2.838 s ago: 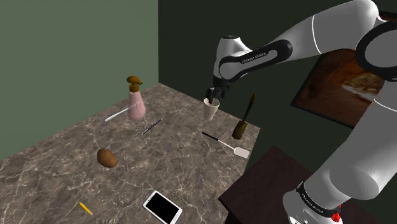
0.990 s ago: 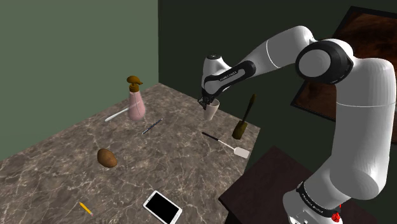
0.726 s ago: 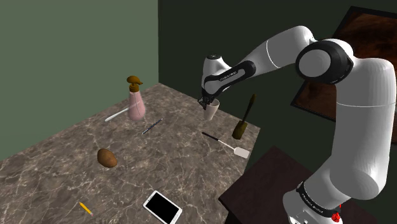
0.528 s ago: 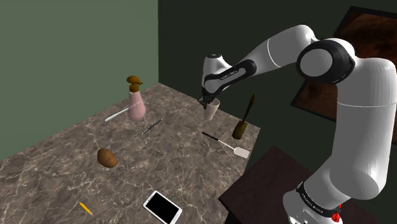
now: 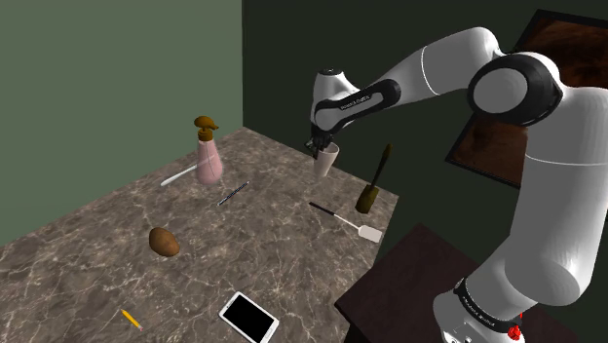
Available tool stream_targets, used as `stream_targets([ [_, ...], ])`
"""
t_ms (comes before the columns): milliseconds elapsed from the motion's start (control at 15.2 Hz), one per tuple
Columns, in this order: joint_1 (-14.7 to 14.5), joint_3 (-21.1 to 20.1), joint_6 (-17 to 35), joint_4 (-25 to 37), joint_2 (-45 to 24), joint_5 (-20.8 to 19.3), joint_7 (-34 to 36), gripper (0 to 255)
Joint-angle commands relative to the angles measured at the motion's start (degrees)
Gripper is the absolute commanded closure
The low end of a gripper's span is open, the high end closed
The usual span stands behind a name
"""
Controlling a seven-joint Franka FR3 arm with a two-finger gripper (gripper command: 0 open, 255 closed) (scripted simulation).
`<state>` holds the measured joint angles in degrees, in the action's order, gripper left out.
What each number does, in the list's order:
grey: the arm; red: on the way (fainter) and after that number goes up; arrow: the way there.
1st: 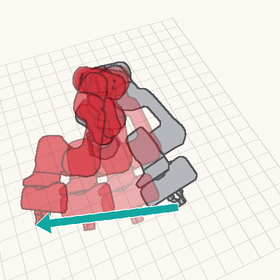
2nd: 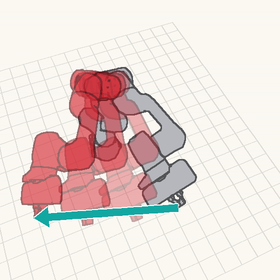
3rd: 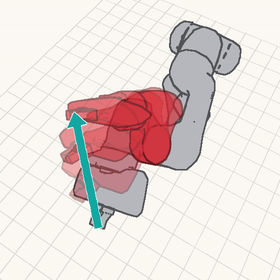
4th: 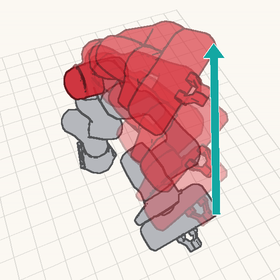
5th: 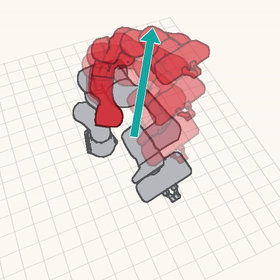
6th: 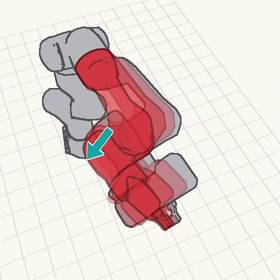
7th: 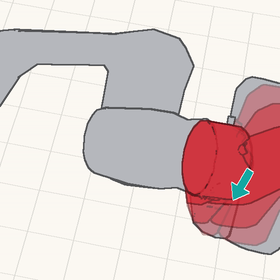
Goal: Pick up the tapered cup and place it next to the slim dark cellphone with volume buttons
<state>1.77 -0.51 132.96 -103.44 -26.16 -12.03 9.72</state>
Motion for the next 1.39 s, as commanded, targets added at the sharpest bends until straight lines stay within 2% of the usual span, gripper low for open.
stream_targets([
  [0,0.03,-0.09,-1.22,0.41,0.82,0.19,-0.27,255],
  [1320,0.14,-0.66,-13.9,6.64,7.42,1.77,-2.73,255],
])
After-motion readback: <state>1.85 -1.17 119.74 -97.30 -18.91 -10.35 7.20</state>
